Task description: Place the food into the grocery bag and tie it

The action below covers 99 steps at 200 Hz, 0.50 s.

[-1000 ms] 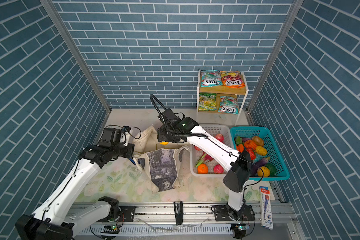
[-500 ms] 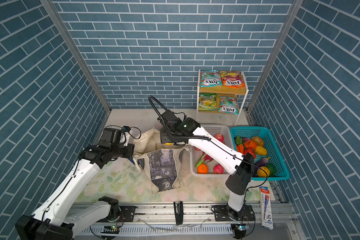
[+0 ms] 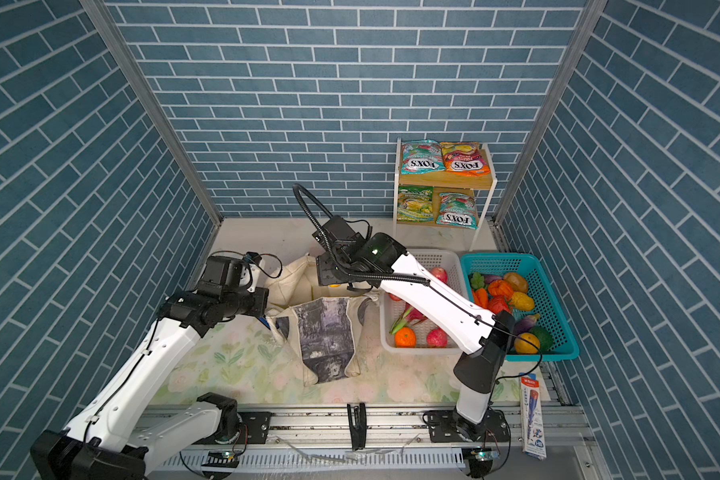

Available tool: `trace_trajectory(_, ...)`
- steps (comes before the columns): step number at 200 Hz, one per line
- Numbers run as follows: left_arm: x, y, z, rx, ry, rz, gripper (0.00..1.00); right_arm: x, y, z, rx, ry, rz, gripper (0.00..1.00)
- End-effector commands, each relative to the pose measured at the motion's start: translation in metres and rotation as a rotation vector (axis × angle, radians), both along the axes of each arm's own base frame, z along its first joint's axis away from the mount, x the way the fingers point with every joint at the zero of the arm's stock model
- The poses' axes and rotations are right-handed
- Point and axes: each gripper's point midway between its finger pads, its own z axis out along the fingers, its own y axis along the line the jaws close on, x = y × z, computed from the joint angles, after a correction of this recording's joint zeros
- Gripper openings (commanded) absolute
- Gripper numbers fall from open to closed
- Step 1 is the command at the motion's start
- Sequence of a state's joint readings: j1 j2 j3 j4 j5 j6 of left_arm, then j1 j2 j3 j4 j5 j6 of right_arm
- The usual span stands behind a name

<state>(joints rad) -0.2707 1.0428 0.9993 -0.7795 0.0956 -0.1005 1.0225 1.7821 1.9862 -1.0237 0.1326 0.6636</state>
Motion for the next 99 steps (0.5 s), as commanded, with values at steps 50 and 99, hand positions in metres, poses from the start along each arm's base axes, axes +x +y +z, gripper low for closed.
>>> trace_trajectory(50,0.0,0.0,0.0,-0.012,-0.002,0.002,0.04,-0.025,0.011,-0.051,-0.13,0.115,0.121,0.59)
trace_trajectory(99,0.0,0.0,-0.001,-0.011,0.002,0.003,0.04,-0.021,0.019,-0.071,-0.166,0.142,0.145,0.61)
